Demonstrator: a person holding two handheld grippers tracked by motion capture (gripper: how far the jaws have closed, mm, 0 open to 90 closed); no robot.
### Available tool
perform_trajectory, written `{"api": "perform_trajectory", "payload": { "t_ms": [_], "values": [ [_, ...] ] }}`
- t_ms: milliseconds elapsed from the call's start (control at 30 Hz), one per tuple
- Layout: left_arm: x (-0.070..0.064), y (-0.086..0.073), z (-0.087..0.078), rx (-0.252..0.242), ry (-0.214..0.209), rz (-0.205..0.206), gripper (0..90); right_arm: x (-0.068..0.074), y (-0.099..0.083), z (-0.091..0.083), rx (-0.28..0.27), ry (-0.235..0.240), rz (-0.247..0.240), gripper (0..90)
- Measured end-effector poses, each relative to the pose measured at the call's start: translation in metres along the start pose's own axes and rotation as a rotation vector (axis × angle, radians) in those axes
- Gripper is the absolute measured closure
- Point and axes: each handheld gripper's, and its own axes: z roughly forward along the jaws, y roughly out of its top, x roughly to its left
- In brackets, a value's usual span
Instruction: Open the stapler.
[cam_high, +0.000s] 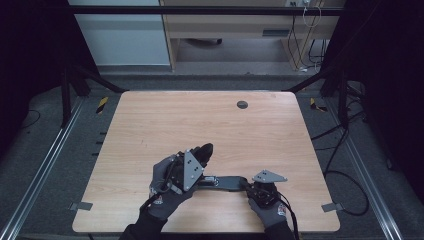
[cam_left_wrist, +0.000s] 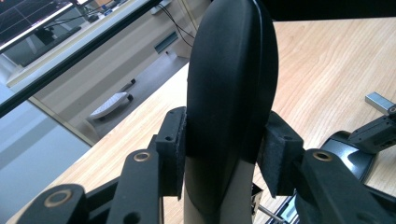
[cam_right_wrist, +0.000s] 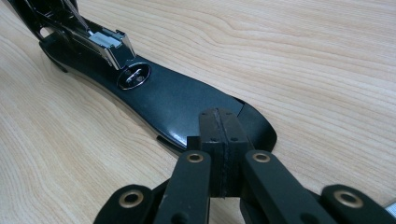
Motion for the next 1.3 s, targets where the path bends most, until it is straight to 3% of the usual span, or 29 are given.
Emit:
{"api": "perform_trajectory", "payload": {
  "t_ms": [533, 1300],
  "values": [
    [0.027, -0.018, -0.023, -0.054, 0.030, -0.139, 58.2, 0.000, 0.000, 0.000, 0.000, 0.000, 0.002, 90.0],
    [0.041, -0.035, -0.037, -0.089, 0.059, -0.245, 58.5, -0.001, 0.000, -0.001, -0.001, 0.009, 0.009, 90.0]
  ]
}}
